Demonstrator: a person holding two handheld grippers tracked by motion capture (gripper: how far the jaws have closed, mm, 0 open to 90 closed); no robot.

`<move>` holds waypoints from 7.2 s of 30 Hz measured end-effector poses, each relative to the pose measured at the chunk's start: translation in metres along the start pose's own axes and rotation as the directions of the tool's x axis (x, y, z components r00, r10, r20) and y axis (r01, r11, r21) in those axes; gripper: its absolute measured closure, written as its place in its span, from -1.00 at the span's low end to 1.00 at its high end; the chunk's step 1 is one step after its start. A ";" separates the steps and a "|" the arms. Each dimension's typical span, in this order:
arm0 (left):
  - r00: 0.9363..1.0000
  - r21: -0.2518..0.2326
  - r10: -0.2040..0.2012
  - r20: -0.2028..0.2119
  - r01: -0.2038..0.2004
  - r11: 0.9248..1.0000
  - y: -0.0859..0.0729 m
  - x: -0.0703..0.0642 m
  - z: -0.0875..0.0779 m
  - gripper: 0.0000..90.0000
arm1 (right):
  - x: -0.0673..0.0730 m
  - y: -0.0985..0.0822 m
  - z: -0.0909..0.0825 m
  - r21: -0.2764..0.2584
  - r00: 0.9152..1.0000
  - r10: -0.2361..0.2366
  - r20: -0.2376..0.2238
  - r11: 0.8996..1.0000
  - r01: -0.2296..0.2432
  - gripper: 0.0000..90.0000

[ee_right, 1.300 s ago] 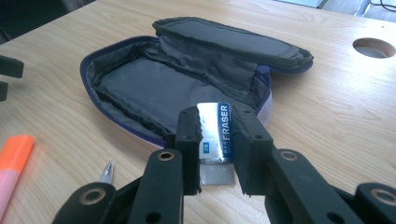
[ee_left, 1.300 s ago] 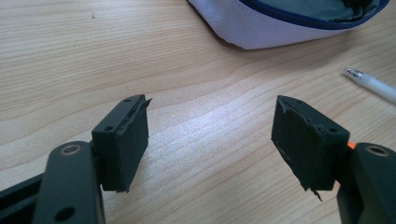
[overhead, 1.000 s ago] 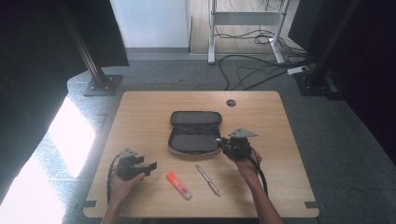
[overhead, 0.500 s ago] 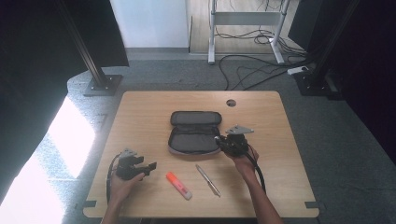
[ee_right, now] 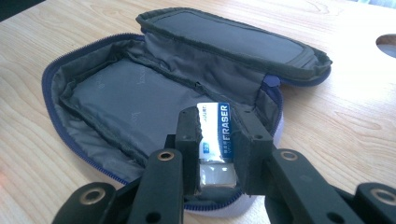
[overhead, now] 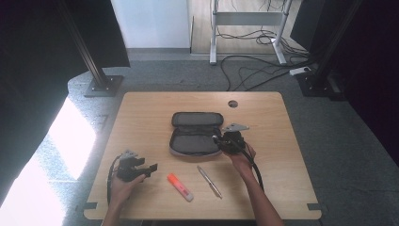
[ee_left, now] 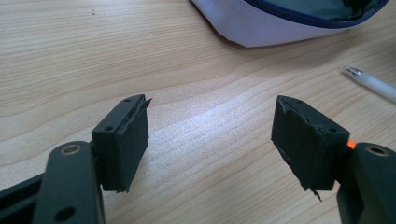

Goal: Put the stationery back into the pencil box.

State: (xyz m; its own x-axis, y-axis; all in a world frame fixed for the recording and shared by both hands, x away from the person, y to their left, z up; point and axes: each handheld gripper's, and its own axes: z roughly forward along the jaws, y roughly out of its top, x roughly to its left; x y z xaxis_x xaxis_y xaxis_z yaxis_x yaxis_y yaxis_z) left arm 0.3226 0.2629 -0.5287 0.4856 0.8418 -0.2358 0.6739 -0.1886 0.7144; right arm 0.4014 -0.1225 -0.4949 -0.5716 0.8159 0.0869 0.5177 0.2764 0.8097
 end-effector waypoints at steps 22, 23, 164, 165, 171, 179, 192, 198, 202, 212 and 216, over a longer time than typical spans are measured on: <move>1.000 0.010 0.000 0.004 0.000 1.000 -0.001 0.001 0.001 -0.38 | 0.002 -0.002 0.033 0.059 1.000 -0.014 0.019 0.998 0.013 0.61; 1.000 0.010 0.000 0.005 -0.001 1.000 -0.001 0.001 0.002 -0.38 | 0.002 -0.002 0.033 0.059 1.000 -0.014 0.019 0.998 0.013 0.61; 1.000 0.008 0.000 0.013 0.000 1.000 -0.002 0.002 -0.002 -0.38 | 0.088 -0.095 -0.027 0.100 0.991 -0.104 -0.079 0.989 0.111 0.44; 1.000 0.009 0.000 0.013 -0.001 1.000 -0.002 0.002 -0.002 -0.38 | 0.089 -0.095 -0.027 0.102 0.991 -0.106 -0.077 0.988 0.114 0.45; 1.000 0.008 -0.001 0.012 0.001 1.000 -0.003 0.002 -0.003 -0.38 | 0.089 -0.097 -0.030 0.108 0.991 -0.118 -0.067 0.986 0.125 0.53; 1.000 0.003 -0.004 0.010 0.004 1.000 -0.003 0.003 -0.004 -0.38 | 0.089 -0.096 -0.030 0.116 0.988 -0.136 -0.067 0.983 0.143 0.73; 1.000 0.000 -0.006 0.013 0.006 1.000 -0.002 0.003 -0.004 -0.38 | 0.084 -0.089 -0.040 0.065 0.990 -0.116 -0.077 0.990 0.121 0.74; 1.000 0.003 -0.006 0.012 0.006 1.000 -0.002 0.003 -0.004 -0.38 | 0.081 -0.084 -0.049 0.027 0.992 -0.099 -0.084 0.994 0.101 0.74; 1.000 0.001 -0.006 0.013 0.006 1.000 -0.002 0.003 -0.004 -0.38 | 0.079 -0.081 -0.054 0.007 0.992 -0.095 -0.084 0.995 0.096 0.74; 1.000 0.001 -0.006 0.013 0.006 1.000 -0.002 0.003 -0.004 -0.38 | 0.076 -0.076 -0.062 -0.027 0.993 -0.089 -0.078 0.996 0.088 0.74; 1.000 0.000 -0.006 0.012 0.006 1.000 -0.002 0.003 -0.004 -0.38 | 0.075 -0.075 -0.063 -0.031 0.993 -0.086 -0.075 0.996 0.084 0.74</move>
State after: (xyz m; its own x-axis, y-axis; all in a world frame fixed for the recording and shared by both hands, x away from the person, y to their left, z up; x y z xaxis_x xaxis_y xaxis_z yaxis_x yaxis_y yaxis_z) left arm 0.3202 0.2684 -0.5284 0.4886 0.8365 -0.2481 0.6768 -0.1838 0.7129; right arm 0.2795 -0.1144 -0.5129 -0.6603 0.7486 0.0604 0.4479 0.3279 0.8318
